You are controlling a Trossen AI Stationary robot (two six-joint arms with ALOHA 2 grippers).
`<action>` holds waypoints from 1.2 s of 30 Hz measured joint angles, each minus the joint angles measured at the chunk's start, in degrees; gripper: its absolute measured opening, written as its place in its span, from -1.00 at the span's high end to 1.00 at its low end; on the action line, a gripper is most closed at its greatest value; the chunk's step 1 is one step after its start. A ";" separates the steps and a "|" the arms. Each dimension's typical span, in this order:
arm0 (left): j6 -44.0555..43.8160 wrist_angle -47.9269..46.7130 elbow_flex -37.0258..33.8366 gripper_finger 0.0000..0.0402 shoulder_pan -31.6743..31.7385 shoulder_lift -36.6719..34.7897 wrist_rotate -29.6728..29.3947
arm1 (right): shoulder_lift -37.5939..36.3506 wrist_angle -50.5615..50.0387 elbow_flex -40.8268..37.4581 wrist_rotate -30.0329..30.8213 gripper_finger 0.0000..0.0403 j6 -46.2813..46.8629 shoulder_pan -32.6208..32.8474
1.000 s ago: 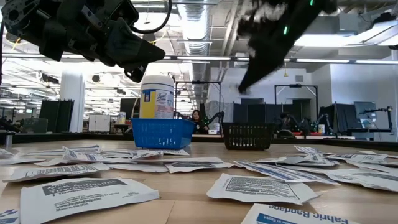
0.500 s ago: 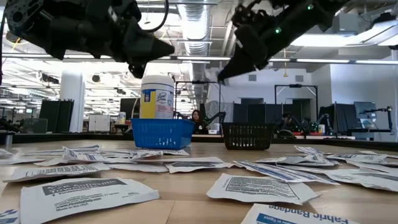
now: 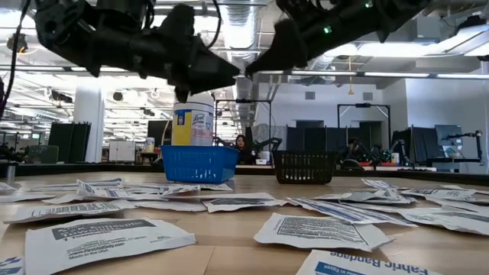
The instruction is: Pick & Place First Aid Supplies
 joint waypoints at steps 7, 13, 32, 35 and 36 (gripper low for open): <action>2.00 0.52 1.22 0.23 0.50 -0.12 -0.14 | 1.99 1.09 0.35 1.28 0.99 -1.13 -0.02; -0.15 0.32 1.26 0.29 2.15 -0.12 -1.79 | 2.05 0.58 0.32 1.55 0.99 -1.14 0.05; -1.21 -2.43 1.30 0.94 3.12 -0.19 -0.82 | 2.11 -1.06 0.23 1.61 0.97 -1.53 2.34; -1.20 -4.27 1.32 0.94 3.15 -0.21 -1.02 | 2.09 -3.27 0.25 2.67 0.89 -1.14 2.72; -1.19 -5.19 1.32 0.94 3.19 -0.21 -1.12 | 1.90 -4.18 0.23 2.67 0.85 -1.14 2.82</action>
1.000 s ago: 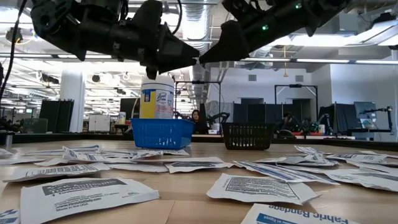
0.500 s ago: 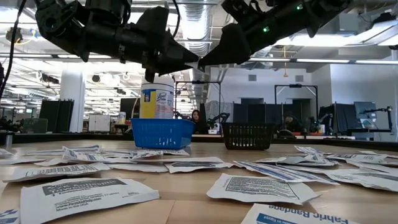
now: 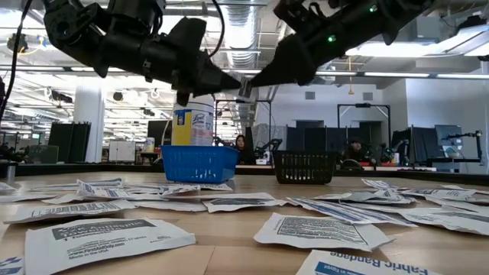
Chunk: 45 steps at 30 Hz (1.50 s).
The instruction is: Pick & Place First Aid Supplies
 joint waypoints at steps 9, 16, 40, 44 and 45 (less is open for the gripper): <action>7.40 -0.79 -0.02 0.94 -0.30 0.00 9.77 | -2.60 -2.81 0.00 3.86 0.34 3.02 1.33; 18.89 -0.91 -0.02 0.94 -2.99 0.00 17.89 | -2.61 -2.25 0.00 -22.75 -0.02 11.63 -1.26; 25.53 -0.77 -0.06 0.95 -3.93 0.00 14.27 | -0.97 2.42 0.04 -37.97 0.21 16.93 -2.83; 25.48 -0.51 -0.06 0.93 -3.95 0.00 13.48 | -0.97 3.07 0.04 -38.30 0.37 16.72 -2.85; 25.46 -0.51 -0.06 0.94 -3.97 0.00 13.48 | -0.97 3.07 0.04 -38.37 0.41 16.70 -2.85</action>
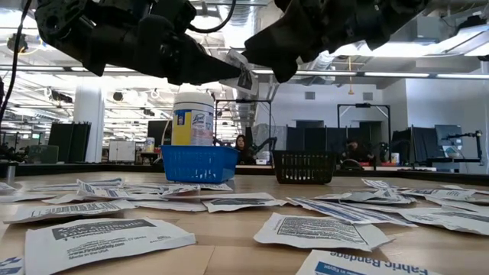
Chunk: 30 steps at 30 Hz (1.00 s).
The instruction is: Pick & Place First Aid Supplies
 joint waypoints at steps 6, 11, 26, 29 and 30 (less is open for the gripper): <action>-0.45 0.73 0.00 0.94 -0.03 0.00 -0.25 | 0.00 0.04 0.00 -0.22 0.69 -0.15 -0.66; -0.59 1.68 -0.04 0.94 -0.35 0.07 -1.25 | -0.07 -2.10 0.07 -0.51 0.86 0.07 -1.22; -2.14 1.90 -0.04 0.93 -0.50 0.02 -5.27 | -1.07 -3.47 0.60 -7.16 0.81 0.44 -0.05; -2.34 1.92 -0.04 0.93 -0.77 0.02 -5.01 | -2.79 -7.05 1.83 -6.77 0.81 0.44 0.17; -2.98 1.95 -0.04 0.94 -0.88 0.02 -5.18 | -3.84 -8.96 2.06 -5.59 0.81 0.45 0.15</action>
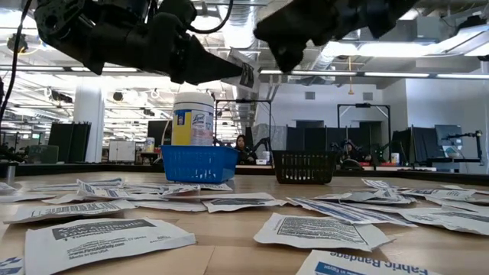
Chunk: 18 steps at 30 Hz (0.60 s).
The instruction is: Pick & Place First Aid Supplies
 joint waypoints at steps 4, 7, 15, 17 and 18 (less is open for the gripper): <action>-0.36 1.25 0.00 0.94 -1.11 0.00 0.24 | -4.89 -8.97 0.21 13.06 0.78 -0.31 0.95; -1.97 2.89 0.02 0.93 -1.80 -0.19 0.24 | -6.89 -15.10 0.25 26.95 0.71 -0.16 2.58; -3.31 4.73 0.02 0.94 -1.88 -0.72 0.24 | -1.79 -9.65 0.25 31.76 0.41 -4.29 4.98; -4.03 4.78 0.02 0.93 -1.87 -0.72 0.24 | -0.24 -5.60 0.19 31.65 0.31 -7.05 4.98; -4.63 4.77 0.02 0.93 -1.80 -0.72 -0.01 | 0.36 -3.67 0.24 31.63 0.26 -7.98 4.96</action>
